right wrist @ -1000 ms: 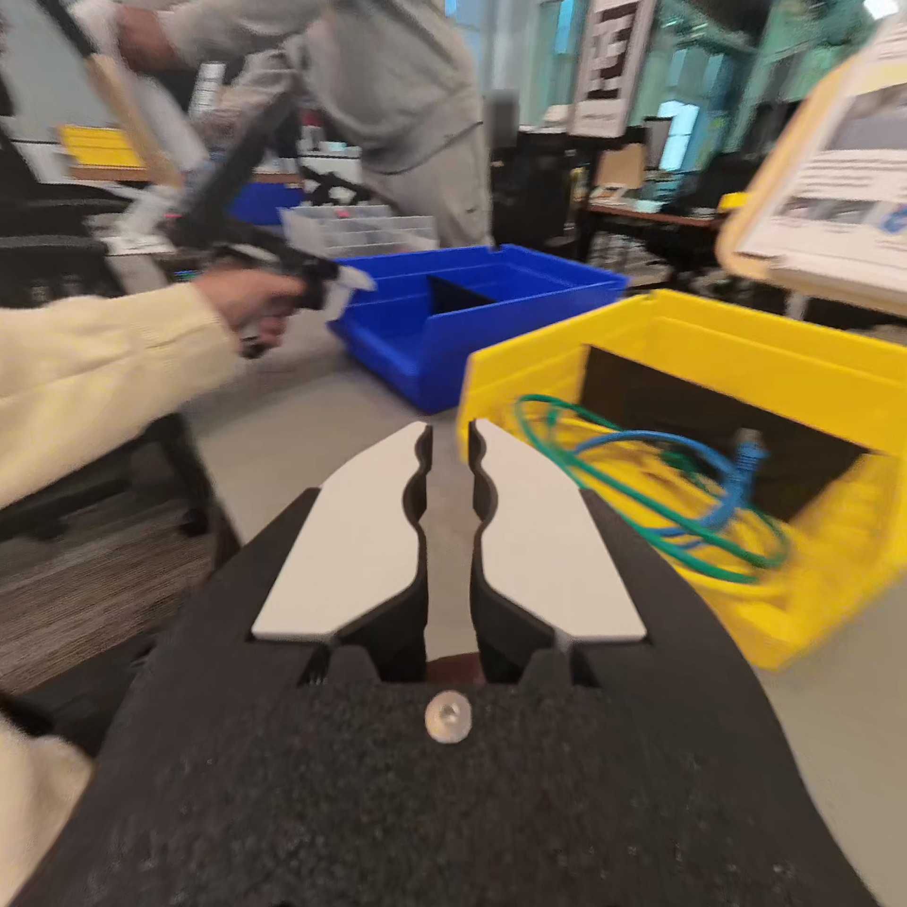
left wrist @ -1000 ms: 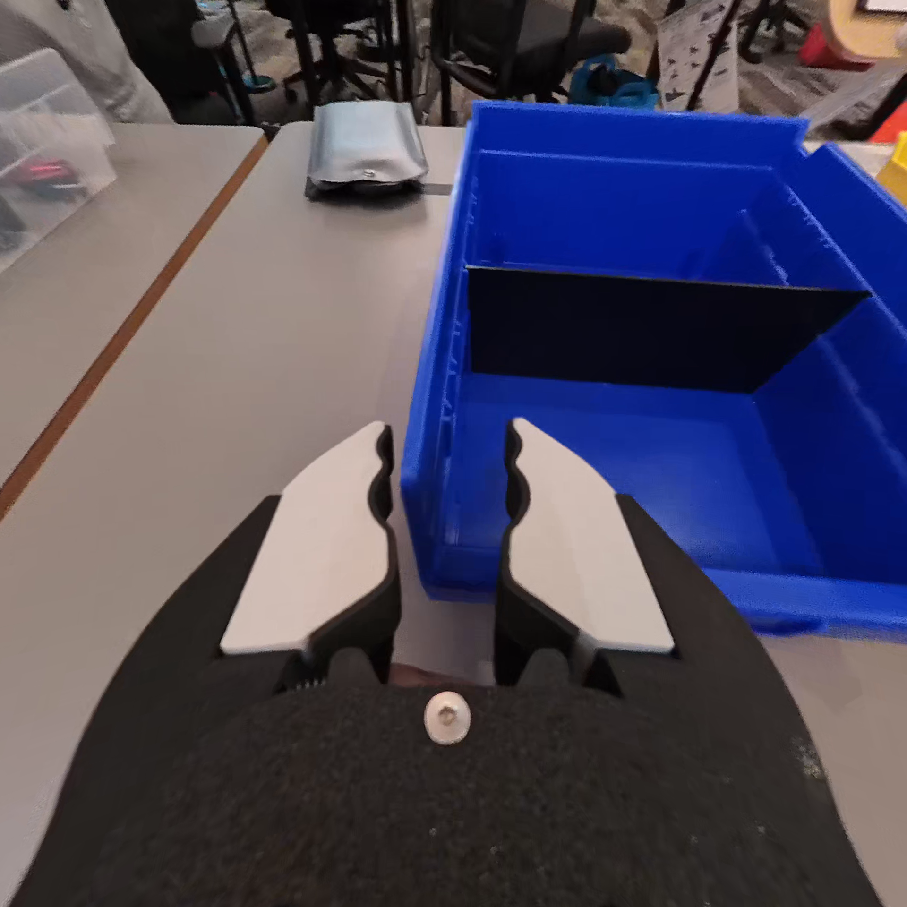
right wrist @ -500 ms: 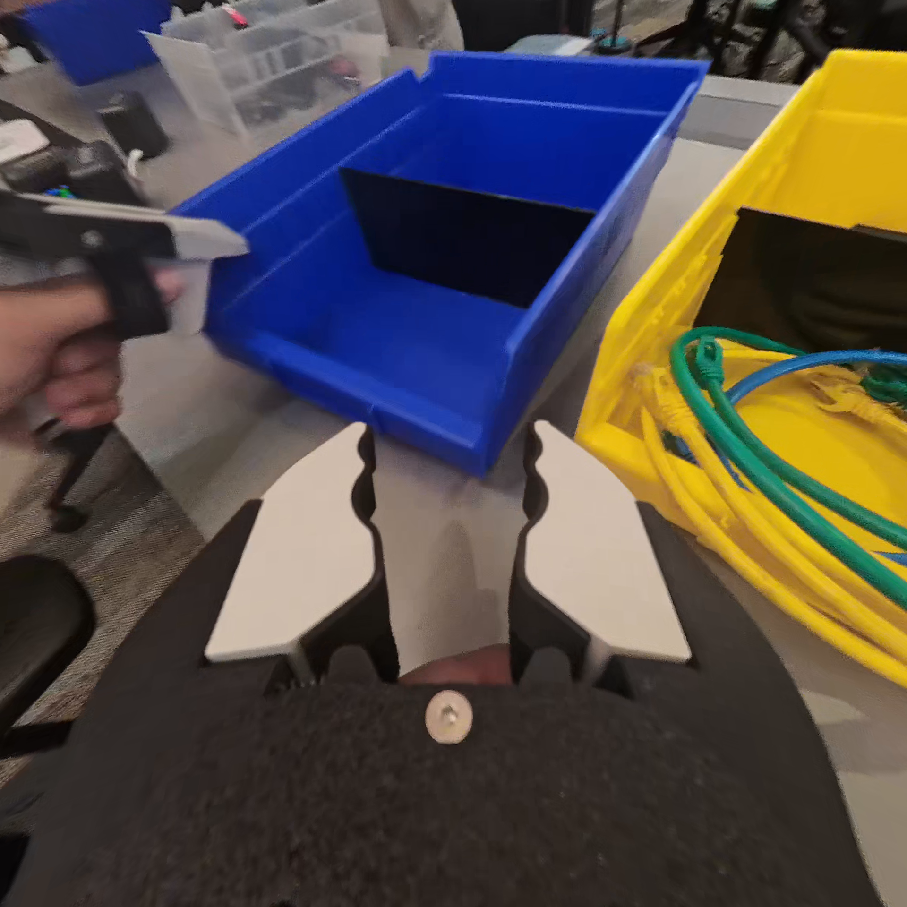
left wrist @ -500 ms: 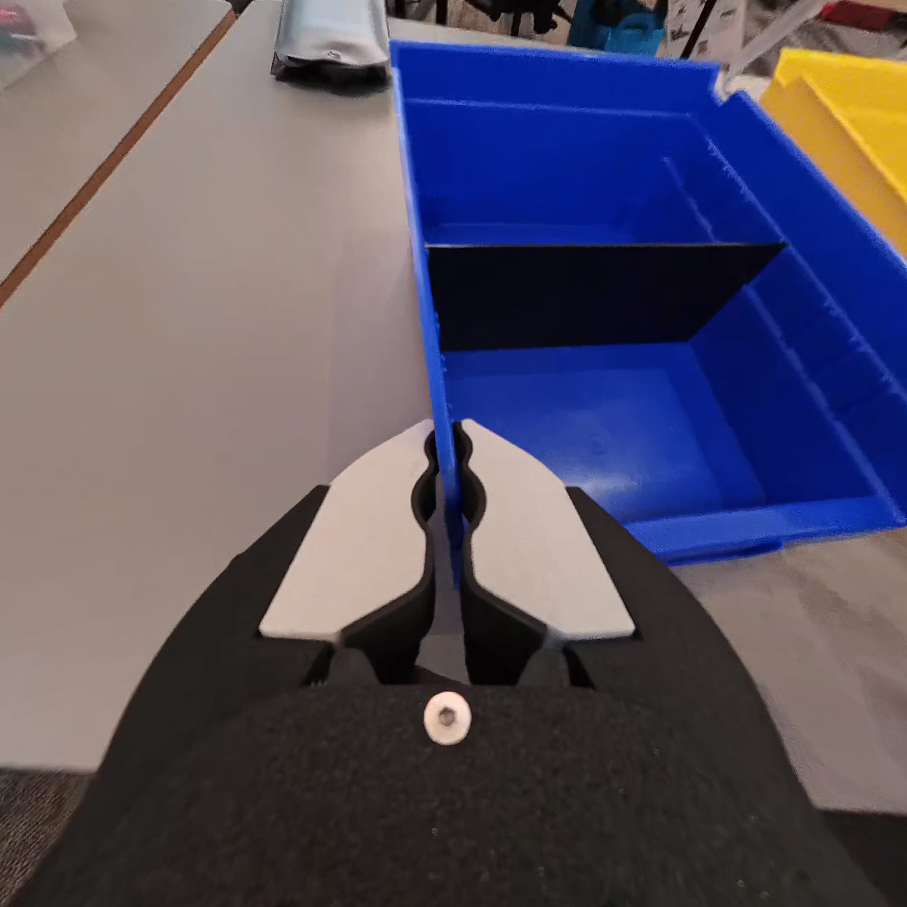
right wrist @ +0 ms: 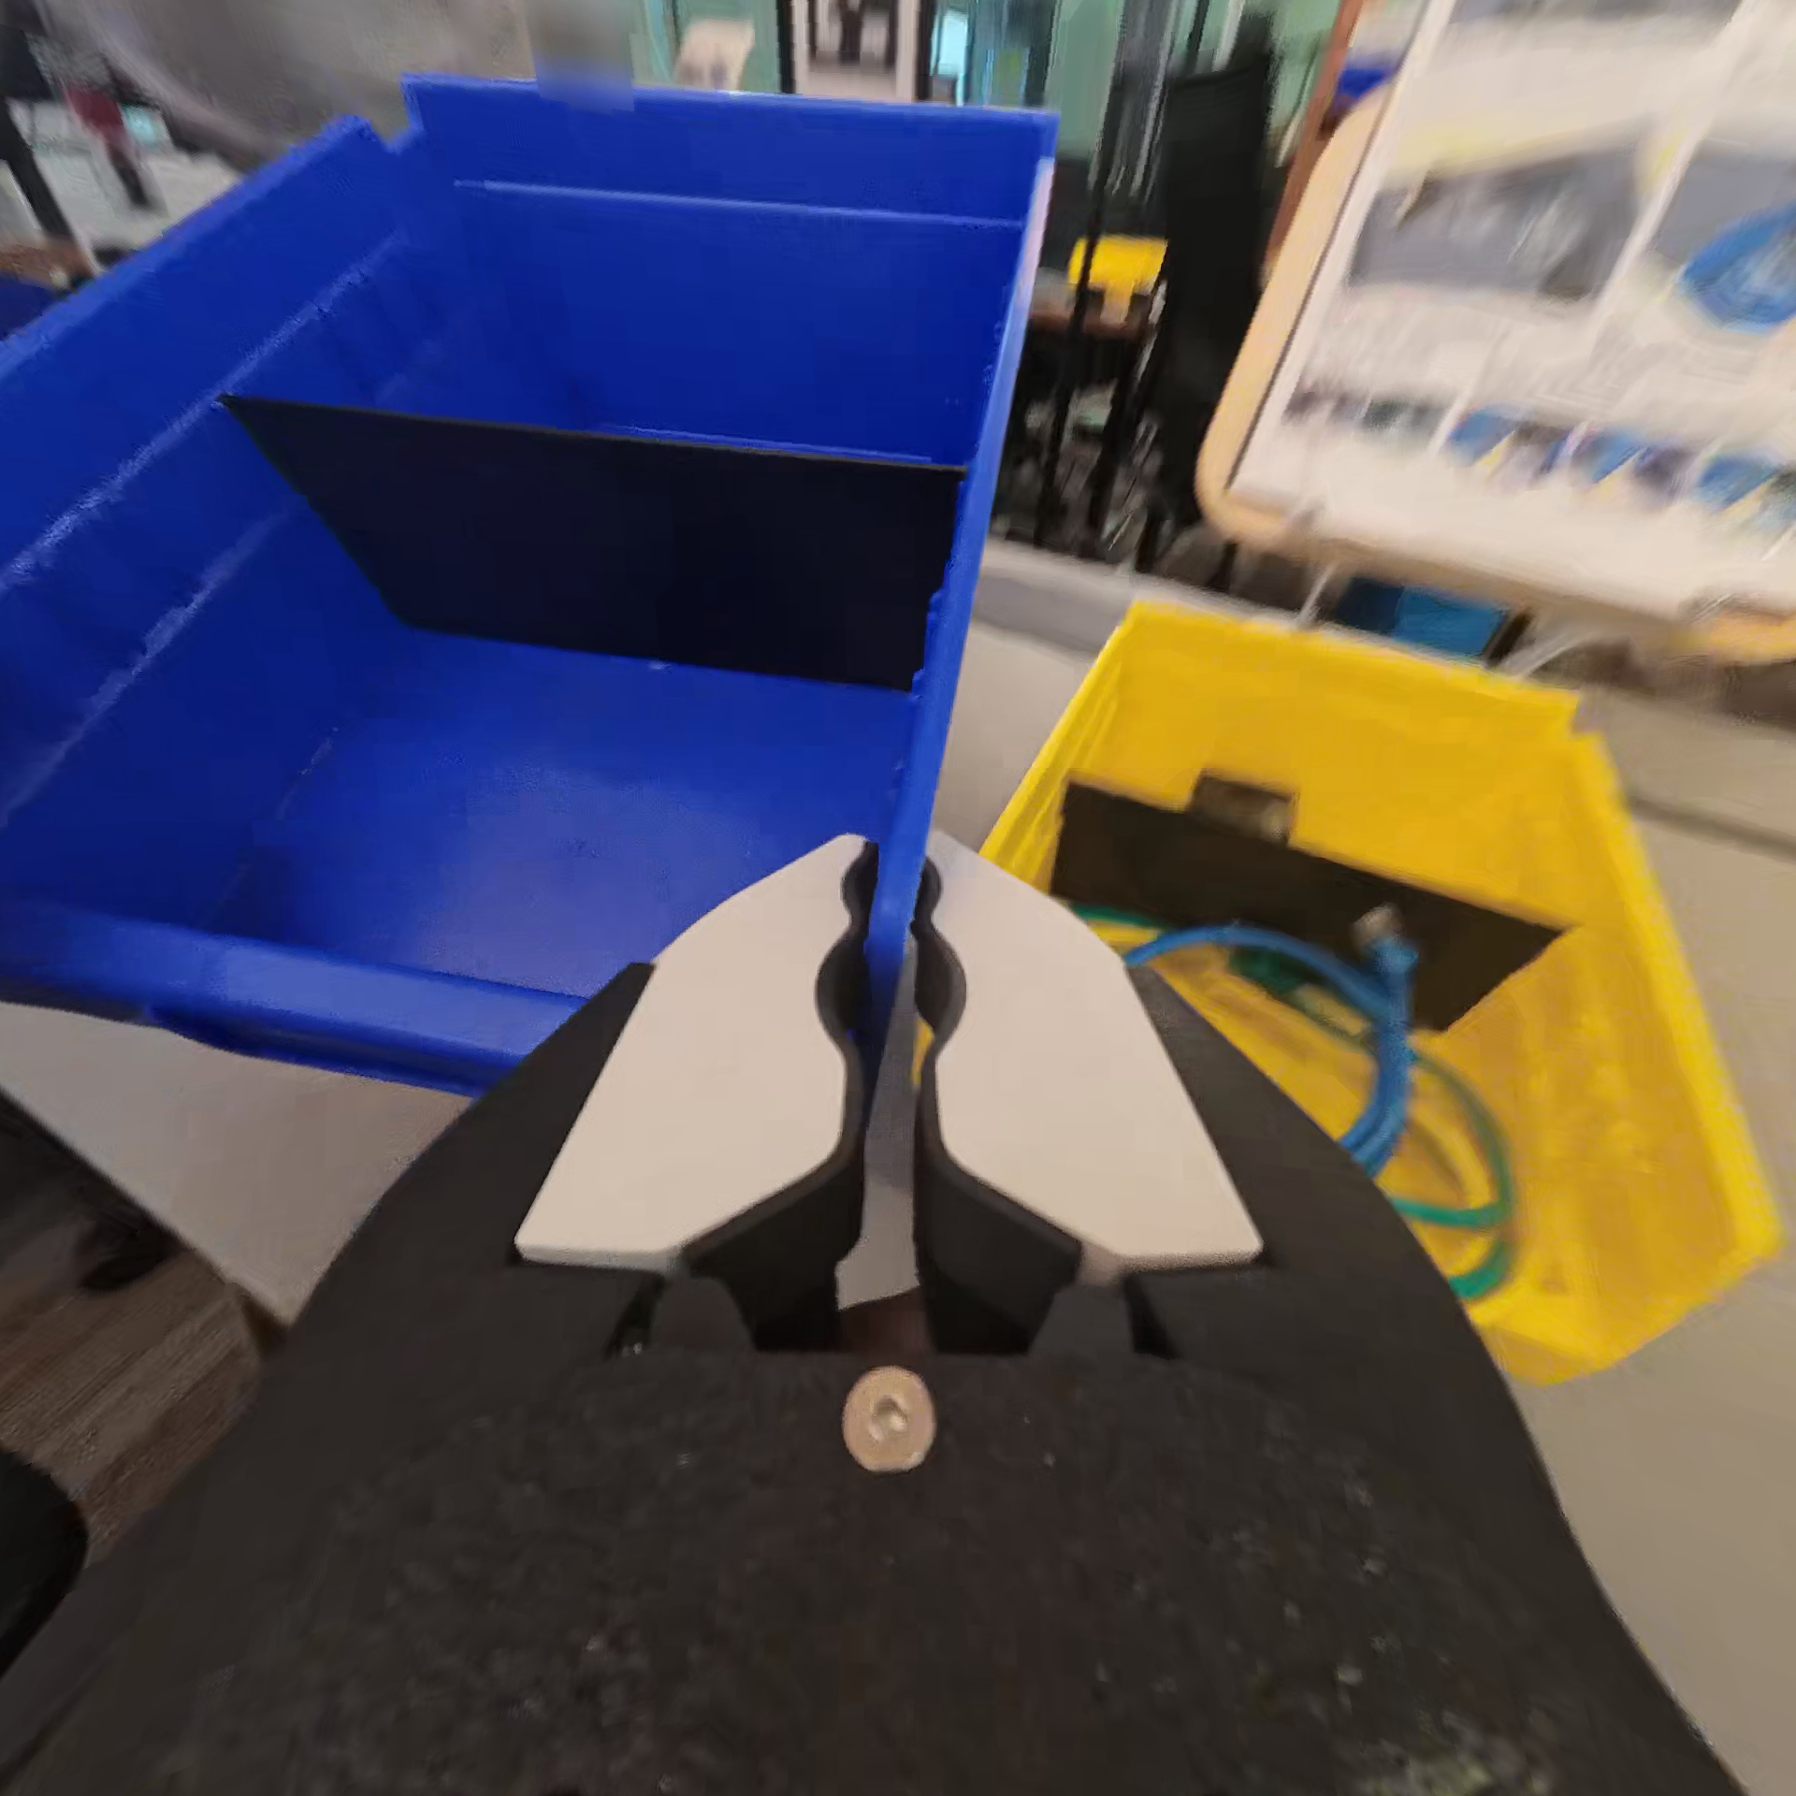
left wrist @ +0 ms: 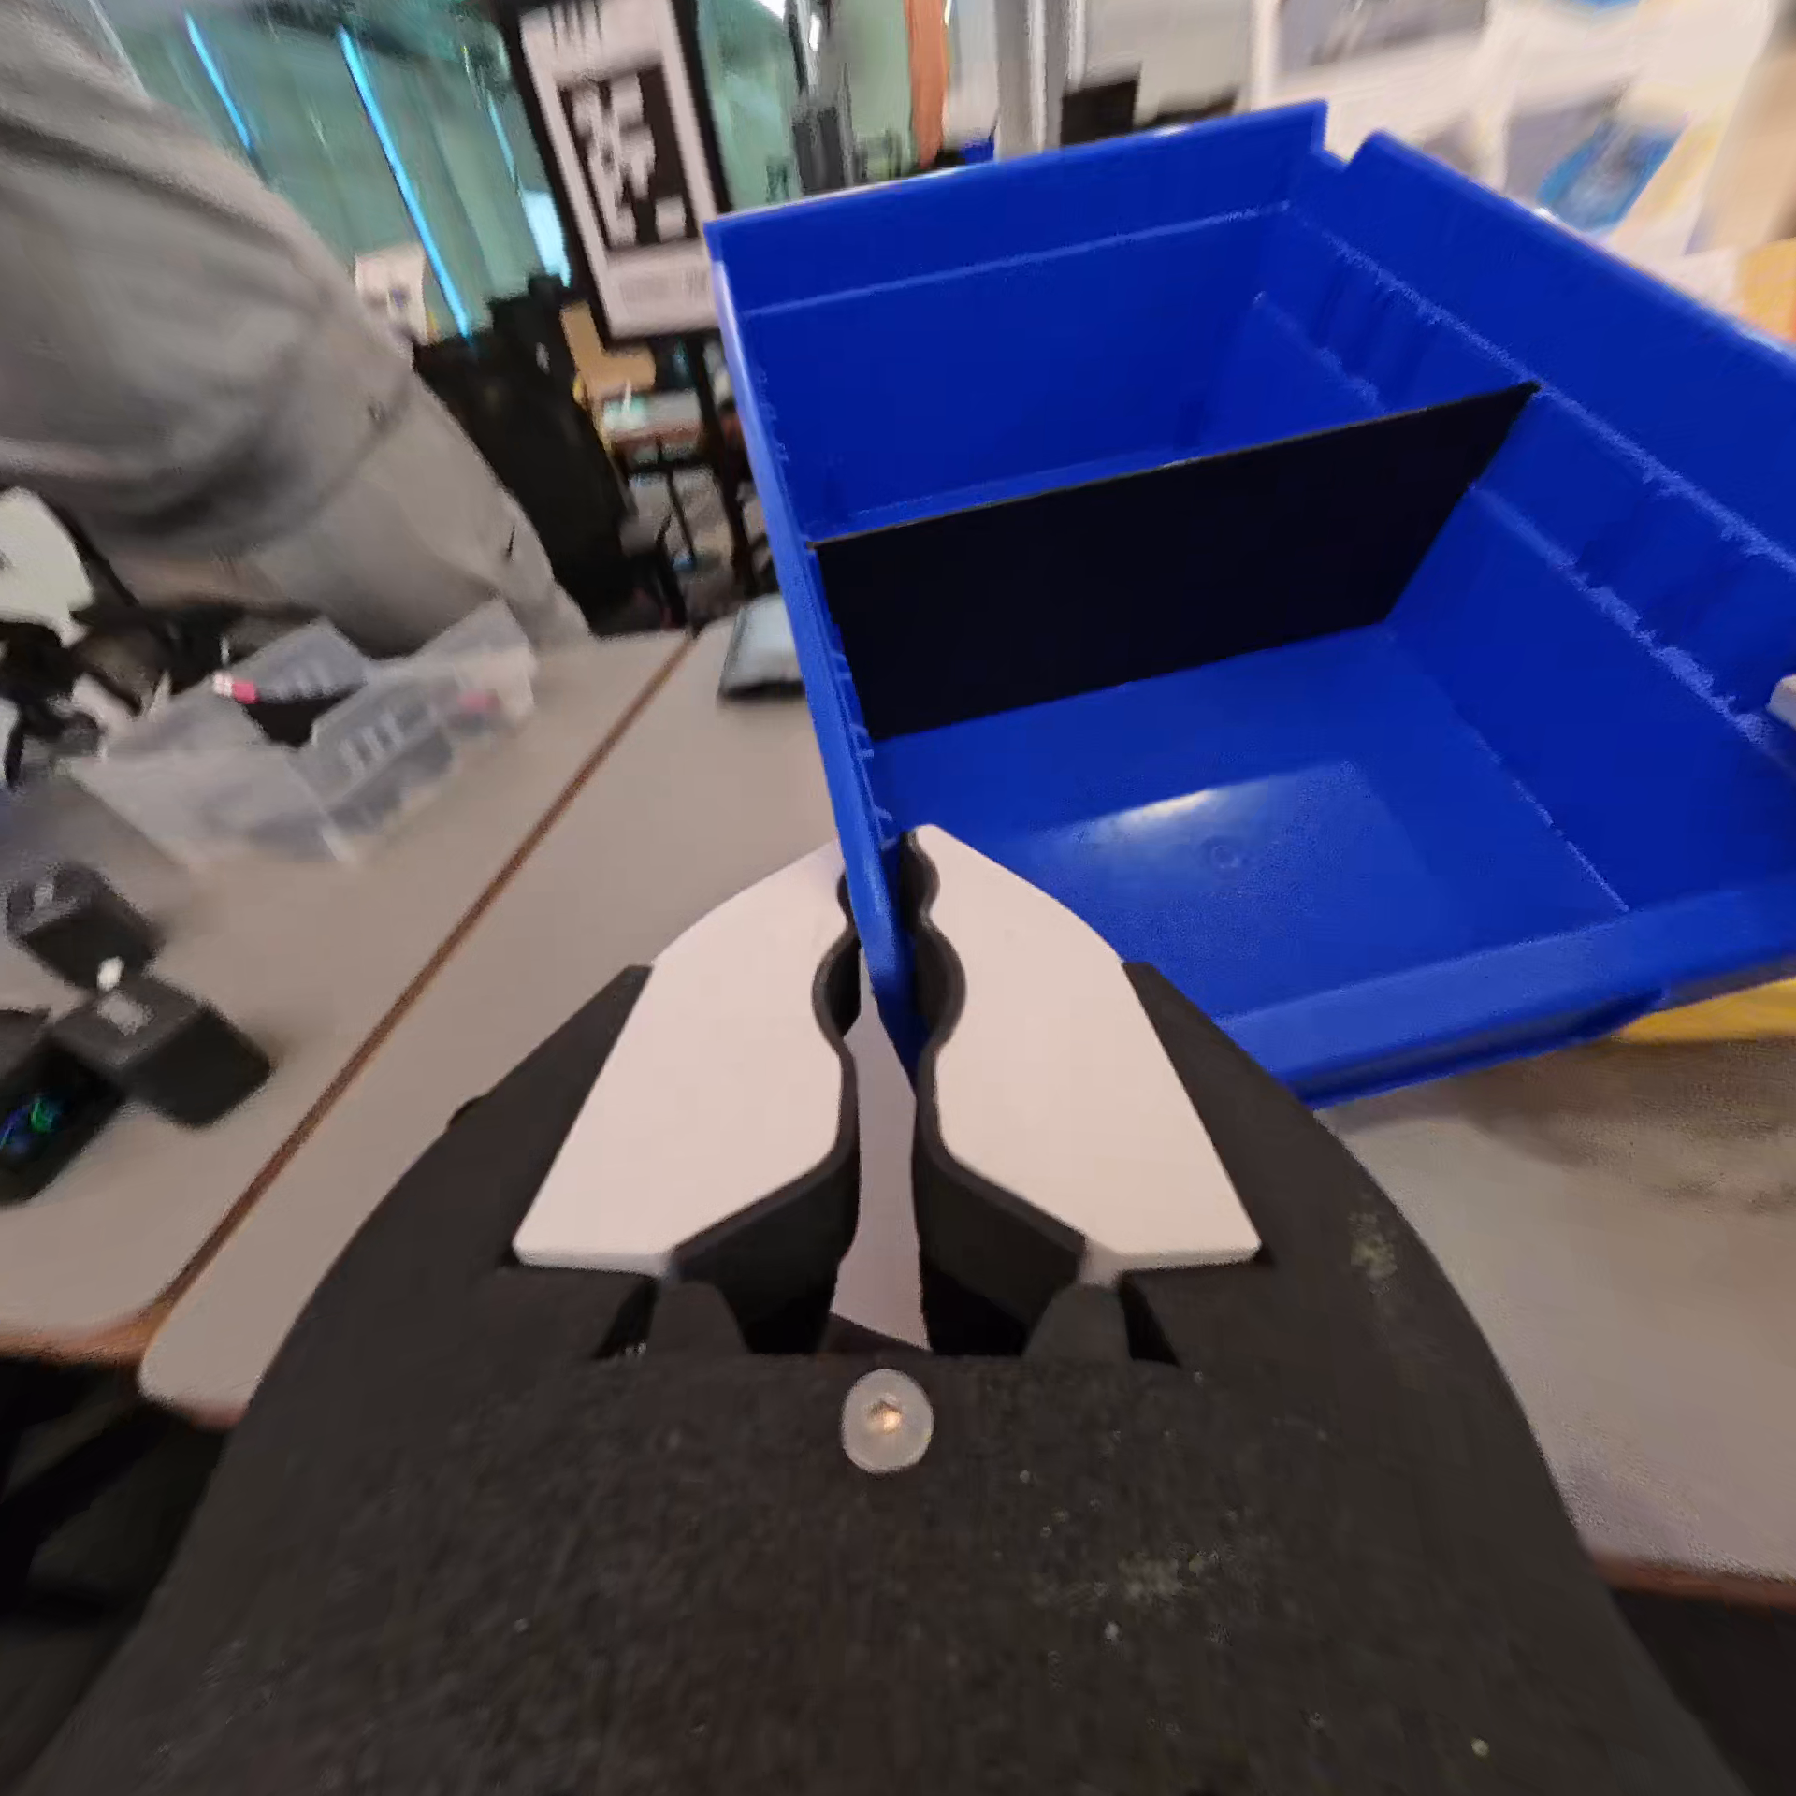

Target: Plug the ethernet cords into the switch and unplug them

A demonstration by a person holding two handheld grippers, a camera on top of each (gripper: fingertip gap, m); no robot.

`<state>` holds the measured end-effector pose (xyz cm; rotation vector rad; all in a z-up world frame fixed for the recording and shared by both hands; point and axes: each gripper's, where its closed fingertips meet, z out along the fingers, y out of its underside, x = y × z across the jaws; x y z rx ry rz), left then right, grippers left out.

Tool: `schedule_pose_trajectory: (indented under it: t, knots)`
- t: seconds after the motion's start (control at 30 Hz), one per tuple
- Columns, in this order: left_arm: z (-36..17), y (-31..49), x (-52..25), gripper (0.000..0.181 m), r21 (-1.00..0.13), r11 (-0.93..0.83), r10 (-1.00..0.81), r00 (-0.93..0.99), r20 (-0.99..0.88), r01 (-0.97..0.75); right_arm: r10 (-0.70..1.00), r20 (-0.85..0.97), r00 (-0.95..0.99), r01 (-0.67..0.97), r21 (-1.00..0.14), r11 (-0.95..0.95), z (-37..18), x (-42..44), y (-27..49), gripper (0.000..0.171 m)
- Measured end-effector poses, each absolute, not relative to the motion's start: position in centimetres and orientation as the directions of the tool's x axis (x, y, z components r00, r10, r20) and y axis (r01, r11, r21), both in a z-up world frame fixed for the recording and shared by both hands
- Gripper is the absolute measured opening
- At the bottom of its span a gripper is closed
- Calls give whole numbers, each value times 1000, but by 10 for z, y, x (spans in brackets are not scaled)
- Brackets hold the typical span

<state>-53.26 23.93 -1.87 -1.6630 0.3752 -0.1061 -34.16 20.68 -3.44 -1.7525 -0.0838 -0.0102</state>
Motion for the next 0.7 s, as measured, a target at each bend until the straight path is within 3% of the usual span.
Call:
schedule_pose_trajectory:
  t: [0.2,0.37,0.53,0.6,0.7]
  knots:
    - [83,240,-411,5,-985,89,-444,879,-172,-148,-135,67,989,66,-998,-16,69,-232,175,5]
    - [111,225,-264,7,-996,72,-605,791,-86,-53,-299,164,940,132,-983,-125,102,-93,139,6]
    - [65,202,-119,8,-997,22,-698,713,-67,-72,-399,260,879,146,-945,-293,78,45,98,6]
    - [29,193,-70,9,-994,-12,-720,690,-69,-112,-425,310,850,146,-915,-376,46,95,86,7]
    - [-28,188,-14,8,-978,-74,-726,683,-80,-194,-420,223,880,24,-903,-428,-28,153,80,7]
